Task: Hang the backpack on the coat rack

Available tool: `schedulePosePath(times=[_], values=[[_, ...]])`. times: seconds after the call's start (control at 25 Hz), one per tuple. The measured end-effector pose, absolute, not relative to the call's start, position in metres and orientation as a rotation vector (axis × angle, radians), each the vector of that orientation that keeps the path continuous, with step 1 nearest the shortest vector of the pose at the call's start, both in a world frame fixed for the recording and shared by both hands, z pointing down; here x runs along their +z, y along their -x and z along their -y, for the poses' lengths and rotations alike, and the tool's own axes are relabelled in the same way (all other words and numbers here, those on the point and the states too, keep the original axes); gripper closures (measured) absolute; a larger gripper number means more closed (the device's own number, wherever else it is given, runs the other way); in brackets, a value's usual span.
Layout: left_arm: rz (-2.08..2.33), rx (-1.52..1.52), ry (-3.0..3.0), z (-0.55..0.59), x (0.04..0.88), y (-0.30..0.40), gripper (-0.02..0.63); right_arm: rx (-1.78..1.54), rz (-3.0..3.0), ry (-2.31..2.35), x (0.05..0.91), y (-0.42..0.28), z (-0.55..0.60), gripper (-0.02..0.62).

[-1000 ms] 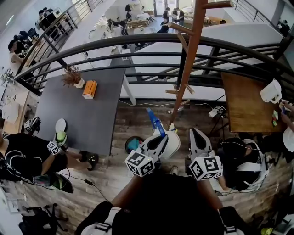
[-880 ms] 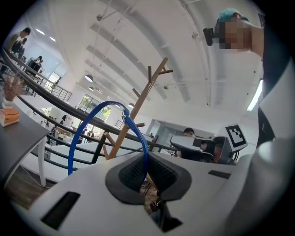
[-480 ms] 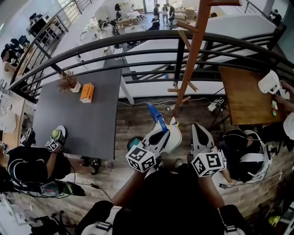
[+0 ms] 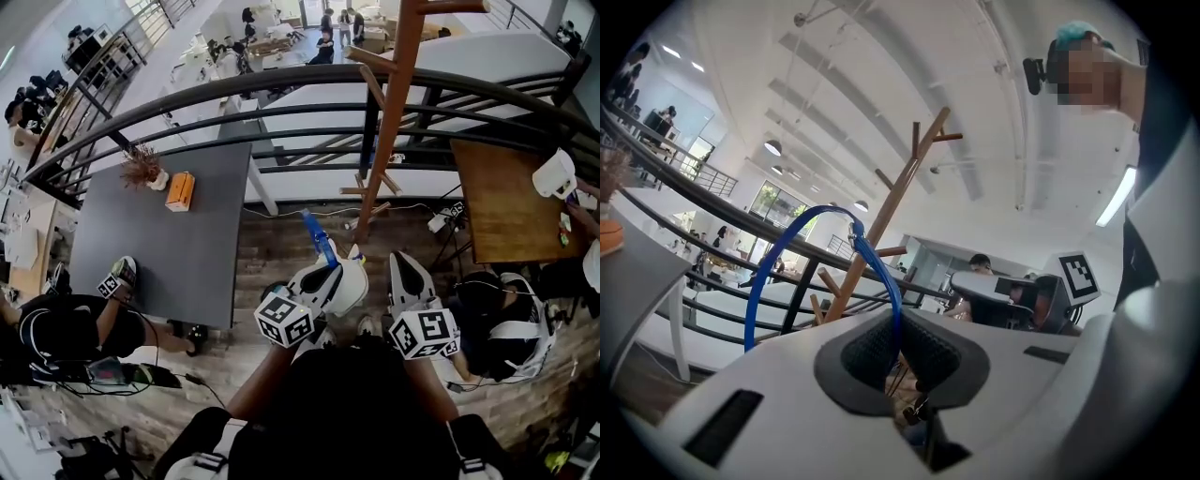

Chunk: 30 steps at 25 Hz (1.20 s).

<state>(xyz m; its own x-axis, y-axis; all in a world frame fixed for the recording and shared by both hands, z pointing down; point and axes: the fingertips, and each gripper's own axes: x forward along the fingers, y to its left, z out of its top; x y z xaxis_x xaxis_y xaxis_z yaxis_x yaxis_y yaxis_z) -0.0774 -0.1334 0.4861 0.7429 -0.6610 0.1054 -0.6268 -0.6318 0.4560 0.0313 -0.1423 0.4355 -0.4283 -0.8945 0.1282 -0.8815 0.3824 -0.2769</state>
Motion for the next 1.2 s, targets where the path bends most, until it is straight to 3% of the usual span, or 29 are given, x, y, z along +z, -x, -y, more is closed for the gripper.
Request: schedulePosePath(times=[1.2], values=[[0.965, -0.046, -2.470, 0.190, 0.503, 0.051, 0.586, -0.462, -2.593, 1.615, 0.446, -0.049, 0.201, 0.583]])
